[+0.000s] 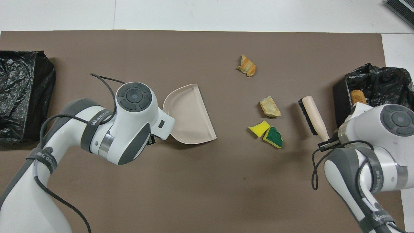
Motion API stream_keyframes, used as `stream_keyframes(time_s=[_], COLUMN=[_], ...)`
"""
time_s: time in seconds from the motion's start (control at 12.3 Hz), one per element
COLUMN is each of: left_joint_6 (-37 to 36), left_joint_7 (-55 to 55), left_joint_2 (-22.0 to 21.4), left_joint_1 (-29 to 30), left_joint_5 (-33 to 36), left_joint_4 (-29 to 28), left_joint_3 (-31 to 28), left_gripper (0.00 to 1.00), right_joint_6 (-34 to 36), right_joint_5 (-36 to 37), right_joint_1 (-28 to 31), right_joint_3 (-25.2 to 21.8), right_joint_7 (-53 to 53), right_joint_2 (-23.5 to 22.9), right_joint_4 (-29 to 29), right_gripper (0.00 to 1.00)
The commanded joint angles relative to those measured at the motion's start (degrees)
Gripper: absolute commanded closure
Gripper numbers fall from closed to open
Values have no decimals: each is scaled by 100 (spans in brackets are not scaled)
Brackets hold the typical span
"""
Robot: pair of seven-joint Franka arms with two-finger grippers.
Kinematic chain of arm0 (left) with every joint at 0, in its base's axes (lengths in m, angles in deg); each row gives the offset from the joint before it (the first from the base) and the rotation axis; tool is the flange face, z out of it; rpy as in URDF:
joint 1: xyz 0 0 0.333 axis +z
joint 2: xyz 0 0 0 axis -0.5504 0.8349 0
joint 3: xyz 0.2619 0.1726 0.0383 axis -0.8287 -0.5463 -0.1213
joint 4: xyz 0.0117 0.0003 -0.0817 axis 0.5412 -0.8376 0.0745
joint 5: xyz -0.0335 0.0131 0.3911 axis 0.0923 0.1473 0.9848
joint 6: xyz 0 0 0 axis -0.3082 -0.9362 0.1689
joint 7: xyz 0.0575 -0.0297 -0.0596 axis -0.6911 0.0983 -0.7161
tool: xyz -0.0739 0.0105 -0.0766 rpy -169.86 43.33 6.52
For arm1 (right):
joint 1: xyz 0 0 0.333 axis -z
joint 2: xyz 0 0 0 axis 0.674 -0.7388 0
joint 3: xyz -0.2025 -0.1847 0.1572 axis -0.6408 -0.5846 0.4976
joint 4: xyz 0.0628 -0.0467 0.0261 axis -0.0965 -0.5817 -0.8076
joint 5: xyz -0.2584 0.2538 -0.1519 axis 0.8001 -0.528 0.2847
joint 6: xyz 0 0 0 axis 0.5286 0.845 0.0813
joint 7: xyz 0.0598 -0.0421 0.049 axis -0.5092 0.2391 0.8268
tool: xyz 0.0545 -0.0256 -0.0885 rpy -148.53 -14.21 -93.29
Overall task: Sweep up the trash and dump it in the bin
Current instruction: 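Sweep sponges into the dustpan with the right gripper's brush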
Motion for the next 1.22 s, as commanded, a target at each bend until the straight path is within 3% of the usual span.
stream_keyframes(time_s=[0.0, 0.49, 0.73, 1.14], left_joint_6=[-68, 222, 231, 222], left_joint_7=[12, -14, -23, -23], left_joint_2=[-153, -30, -73, -135], left_joint_1=[-250, -549, -593, -531], left_joint_5=[75, 30, 39, 39], left_joint_4=[-58, -75, -171, -330], left_joint_3=[-51, -33, -33, -42], left_gripper=[100, 100, 100, 100], right_joint_6=[-450, -574, -821, -663], right_joint_5=[48, -49, -67, -1067], right_joint_1=[-127, -1269, -1559, -2246], right_joint_3=[72, 81, 90, 99], right_joint_7=[-581, -2584, -2780, -2991], right_joint_2=[-105, -562, -1028, -1099], right_joint_4=[-414, -371, -56, 244], right_gripper=[100, 100, 100, 100])
